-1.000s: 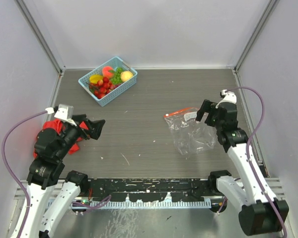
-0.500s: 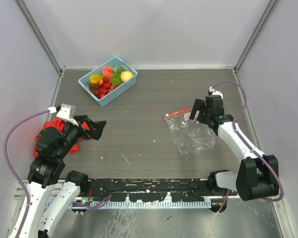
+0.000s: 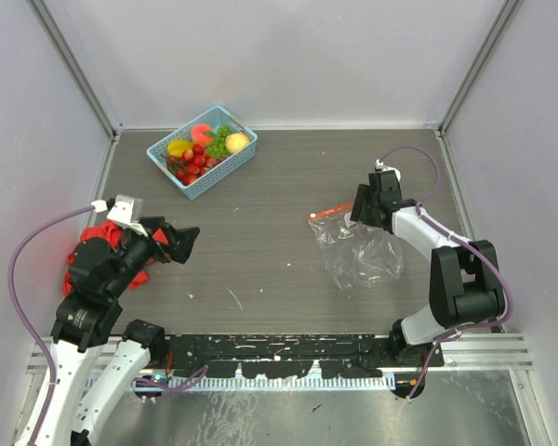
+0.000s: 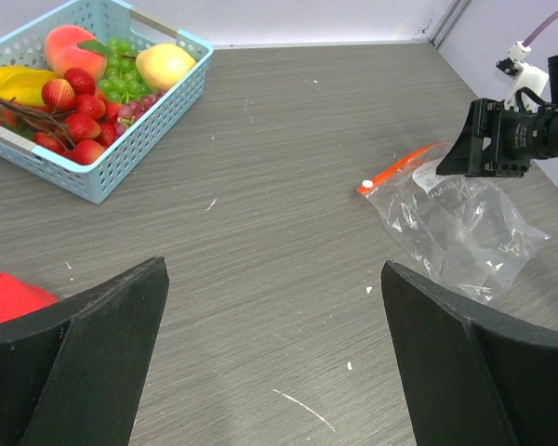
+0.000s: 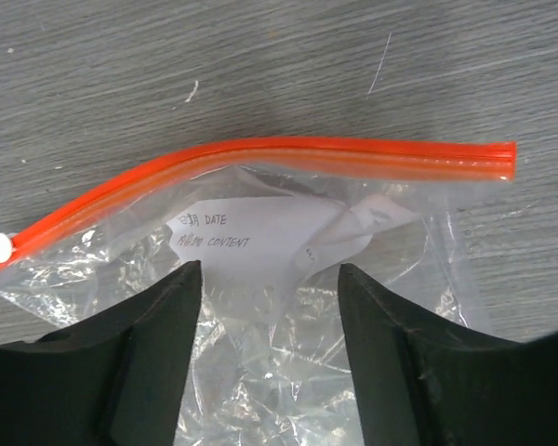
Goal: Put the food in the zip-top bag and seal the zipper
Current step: Pick up the zipper food storage bag at the center of the board, then open the zipper of the food storage bag at the center of the board.
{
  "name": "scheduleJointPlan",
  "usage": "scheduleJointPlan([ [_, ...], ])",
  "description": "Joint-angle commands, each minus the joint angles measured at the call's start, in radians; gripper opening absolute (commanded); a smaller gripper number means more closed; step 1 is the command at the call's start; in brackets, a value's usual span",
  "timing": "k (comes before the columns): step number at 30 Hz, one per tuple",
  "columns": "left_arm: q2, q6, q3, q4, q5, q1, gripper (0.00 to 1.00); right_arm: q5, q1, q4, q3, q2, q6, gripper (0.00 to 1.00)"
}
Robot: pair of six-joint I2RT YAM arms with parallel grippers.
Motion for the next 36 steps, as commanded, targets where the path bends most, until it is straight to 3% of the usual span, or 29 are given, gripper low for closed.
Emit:
scheduleJointPlan([
  [1,0.010,0.019,0.014,0.029,0.006,-0.006,0.98,0.031,0.009,0.048,0.061,0.030,-0.030,0.61],
  [3,0.011,0.019,0.014,0.033,0.005,-0.005,0.98,0.025,0.010,0.048,0.069,0.040,-0.042,0.52],
  [6,0.017,0.019,0.012,0.036,0.005,-0.006,0.98,0.019,0.013,0.048,0.074,0.039,-0.064,0.29],
  [9,0.029,0.017,0.015,0.039,0.010,-0.005,0.98,0.010,0.019,0.050,0.081,0.028,-0.088,0.13],
  [12,0.045,0.009,0.022,0.040,0.020,-0.005,0.98,-0.027,0.031,0.056,0.091,0.019,-0.111,0.01],
  [22,0.148,-0.058,0.091,0.013,0.056,-0.005,0.98,-0.225,0.104,0.071,0.157,-0.006,-0.280,0.01],
  [36,0.412,-0.252,0.125,0.080,0.238,-0.008,0.98,-0.503,0.277,0.131,0.180,-0.070,-0.575,0.01],
])
